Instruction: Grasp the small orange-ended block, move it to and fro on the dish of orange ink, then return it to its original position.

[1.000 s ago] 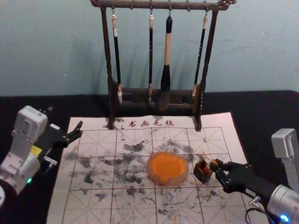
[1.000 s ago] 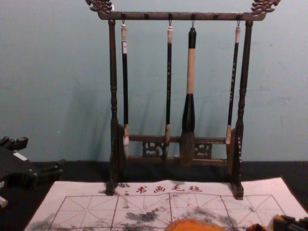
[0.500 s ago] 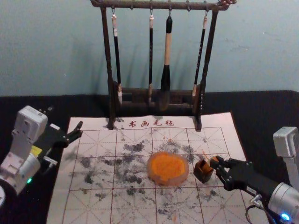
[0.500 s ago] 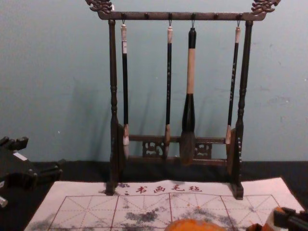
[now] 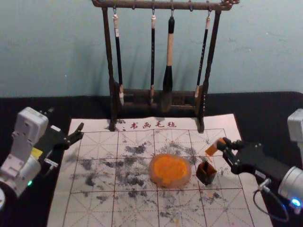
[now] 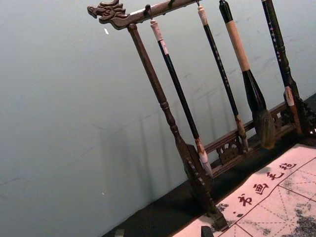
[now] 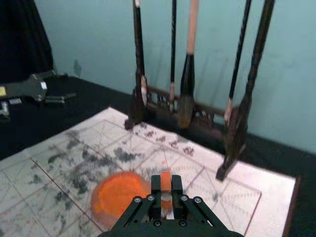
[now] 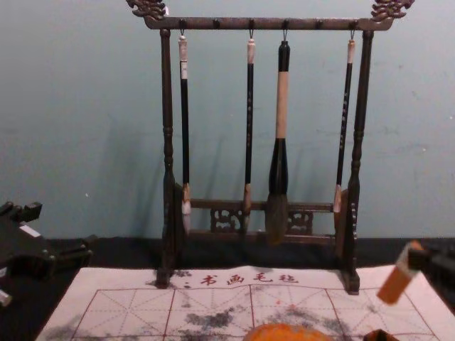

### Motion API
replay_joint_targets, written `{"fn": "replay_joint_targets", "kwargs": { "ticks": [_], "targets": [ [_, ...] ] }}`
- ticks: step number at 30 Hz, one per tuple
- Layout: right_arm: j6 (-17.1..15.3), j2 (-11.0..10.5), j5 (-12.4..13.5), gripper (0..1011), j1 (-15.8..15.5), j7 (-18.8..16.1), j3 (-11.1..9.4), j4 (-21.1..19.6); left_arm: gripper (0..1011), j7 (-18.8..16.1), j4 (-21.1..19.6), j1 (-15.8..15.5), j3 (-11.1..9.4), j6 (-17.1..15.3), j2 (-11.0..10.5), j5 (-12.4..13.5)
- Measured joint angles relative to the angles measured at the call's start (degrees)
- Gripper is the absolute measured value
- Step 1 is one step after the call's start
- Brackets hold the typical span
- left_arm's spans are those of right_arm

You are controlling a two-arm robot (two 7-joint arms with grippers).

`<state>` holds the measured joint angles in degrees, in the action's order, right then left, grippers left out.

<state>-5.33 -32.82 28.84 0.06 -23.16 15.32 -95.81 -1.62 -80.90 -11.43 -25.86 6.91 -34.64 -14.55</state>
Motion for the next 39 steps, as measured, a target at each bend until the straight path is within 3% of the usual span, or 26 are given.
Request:
{"fn": "replay_joint_targets", "kwargs": {
  "ticks": [5, 11, 31, 39],
  "targets": [
    [-0.9, -0.7, -0.2, 79, 1.5, -0.4, 0.0, -1.6, 1001, 0.0, 0.0, 0.0, 0.0, 0.0, 0.0, 0.0],
    [-2.4, -0.9, -1.6, 78, 4.7, -1.1, 1.5, -2.0, 1001, 0.0, 0.0, 0.0, 0.0, 0.0, 0.0, 0.0],
    [-11.6, 0.1, -8.3, 78, 16.0, -5.0, 12.3, 2.0, 1001, 0.0, 0.0, 0.0, 0.0, 0.0, 0.0, 0.0],
    [-14.6, 1.3, -10.5, 78, 19.0, -5.4, 14.9, 3.8, 1001, 0.0, 0.0, 0.0, 0.0, 0.0, 0.0, 0.0]
  ]
}}
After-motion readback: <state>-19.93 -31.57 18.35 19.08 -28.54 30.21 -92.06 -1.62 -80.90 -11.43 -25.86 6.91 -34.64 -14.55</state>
